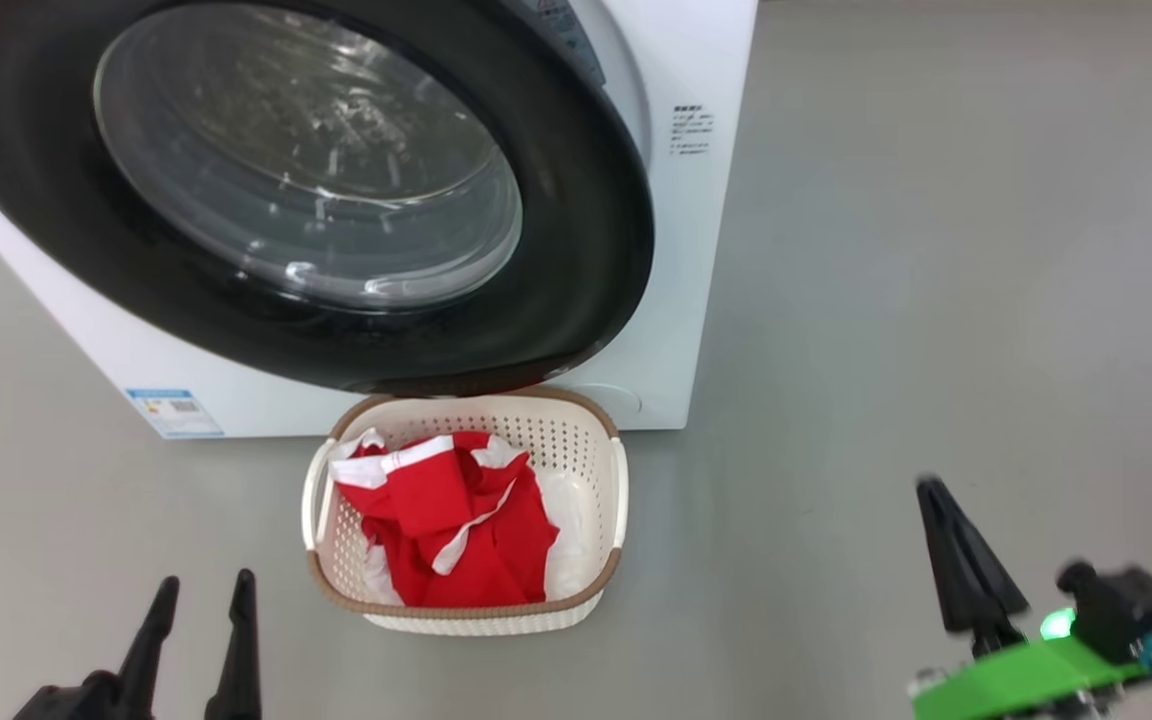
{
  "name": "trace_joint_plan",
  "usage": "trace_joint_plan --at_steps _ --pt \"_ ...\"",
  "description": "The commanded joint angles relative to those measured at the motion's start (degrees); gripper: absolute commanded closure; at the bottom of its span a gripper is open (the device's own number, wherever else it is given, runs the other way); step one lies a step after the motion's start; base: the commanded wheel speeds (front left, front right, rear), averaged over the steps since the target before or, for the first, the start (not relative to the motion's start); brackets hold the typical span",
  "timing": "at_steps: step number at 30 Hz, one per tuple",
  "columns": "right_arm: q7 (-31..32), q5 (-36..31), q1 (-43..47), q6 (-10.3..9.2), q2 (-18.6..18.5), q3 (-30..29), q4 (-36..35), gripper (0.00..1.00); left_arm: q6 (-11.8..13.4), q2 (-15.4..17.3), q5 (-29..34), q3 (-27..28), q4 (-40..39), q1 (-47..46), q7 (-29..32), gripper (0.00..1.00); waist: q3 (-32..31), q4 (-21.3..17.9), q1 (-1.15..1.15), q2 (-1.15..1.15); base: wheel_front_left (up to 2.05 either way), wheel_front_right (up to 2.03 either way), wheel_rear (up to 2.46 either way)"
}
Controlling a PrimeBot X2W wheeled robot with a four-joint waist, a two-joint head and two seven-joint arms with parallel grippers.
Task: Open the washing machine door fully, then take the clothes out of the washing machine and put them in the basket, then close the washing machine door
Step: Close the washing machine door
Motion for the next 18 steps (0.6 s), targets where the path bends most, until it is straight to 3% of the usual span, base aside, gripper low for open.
trace_joint_plan --at_steps 1,12,18 --pt "-0.37 0.30 -3.58 0.43 -0.35 1.97 -1.15 1.00 0.03 0.47 0.19 1.59 -1.64 -2.01 -0.29 0.00 0.77 0.76 0.00 0.00 0.00 0.00 0.00" --pt "-0.37 0.84 -19.82 0.43 0.95 9.66 2.32 1.00 0.03 -1.59 -0.97 -2.05 -1.83 -5.26 -0.29 0.00 5.12 5.89 0.00 0.00 0.00 0.00 0.00" --pt "-0.37 0.81 -27.75 0.43 1.01 11.10 5.75 1.00 0.03 -2.20 -1.89 -3.28 -2.00 -7.21 -0.29 0.00 8.17 9.04 0.00 0.00 0.00 0.00 0.00"
